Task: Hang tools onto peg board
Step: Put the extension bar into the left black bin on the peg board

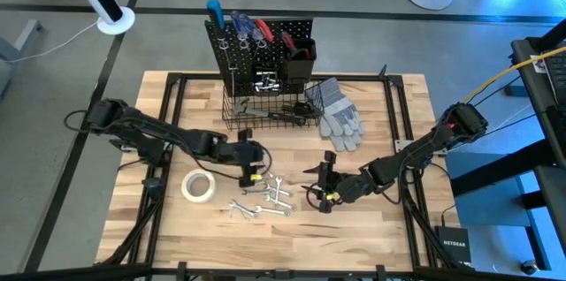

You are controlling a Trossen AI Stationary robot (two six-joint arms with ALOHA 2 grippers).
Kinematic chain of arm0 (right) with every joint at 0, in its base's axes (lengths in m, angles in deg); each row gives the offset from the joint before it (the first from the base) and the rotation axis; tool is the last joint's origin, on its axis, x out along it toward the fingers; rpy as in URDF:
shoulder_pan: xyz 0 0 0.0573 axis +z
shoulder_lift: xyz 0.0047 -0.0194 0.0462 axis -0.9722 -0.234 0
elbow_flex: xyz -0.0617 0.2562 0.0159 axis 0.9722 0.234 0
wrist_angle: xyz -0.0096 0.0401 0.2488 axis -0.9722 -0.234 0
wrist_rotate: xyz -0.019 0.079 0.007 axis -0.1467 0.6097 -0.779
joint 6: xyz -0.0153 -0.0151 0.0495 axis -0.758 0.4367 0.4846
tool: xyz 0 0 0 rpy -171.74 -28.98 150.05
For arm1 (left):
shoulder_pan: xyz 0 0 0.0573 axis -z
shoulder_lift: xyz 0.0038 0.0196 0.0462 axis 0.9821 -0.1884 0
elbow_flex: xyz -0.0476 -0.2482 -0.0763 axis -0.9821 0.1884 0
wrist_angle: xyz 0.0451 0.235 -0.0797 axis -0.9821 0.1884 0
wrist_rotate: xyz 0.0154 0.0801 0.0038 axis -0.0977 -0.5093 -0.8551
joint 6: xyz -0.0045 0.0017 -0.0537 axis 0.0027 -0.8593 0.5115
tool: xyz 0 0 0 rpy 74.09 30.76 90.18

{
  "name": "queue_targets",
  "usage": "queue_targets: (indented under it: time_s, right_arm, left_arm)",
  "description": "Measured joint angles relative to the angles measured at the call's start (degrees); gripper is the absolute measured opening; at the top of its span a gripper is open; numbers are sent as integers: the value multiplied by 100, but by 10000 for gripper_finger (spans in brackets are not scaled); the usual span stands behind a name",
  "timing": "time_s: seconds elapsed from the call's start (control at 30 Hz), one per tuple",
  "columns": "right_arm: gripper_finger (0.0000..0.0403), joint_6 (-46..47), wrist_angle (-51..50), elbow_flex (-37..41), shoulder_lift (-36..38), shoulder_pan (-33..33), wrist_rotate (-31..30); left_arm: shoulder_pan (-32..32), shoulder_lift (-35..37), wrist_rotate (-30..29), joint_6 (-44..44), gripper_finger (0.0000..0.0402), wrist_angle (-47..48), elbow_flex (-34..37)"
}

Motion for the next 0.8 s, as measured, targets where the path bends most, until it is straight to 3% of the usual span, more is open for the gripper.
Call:
queue_targets:
  time_s: [0.3, 0.8]
  right_arm:
    - [216, 46, -225, 0, 2, 0, -2]
    - [216, 160, -358, 0, 2, 0, 0]
  left_arm:
    - [-245, -1133, 544, -691, 182, 503, -559]
    - [-464, -1863, 770, -1456, 178, 421, -574]
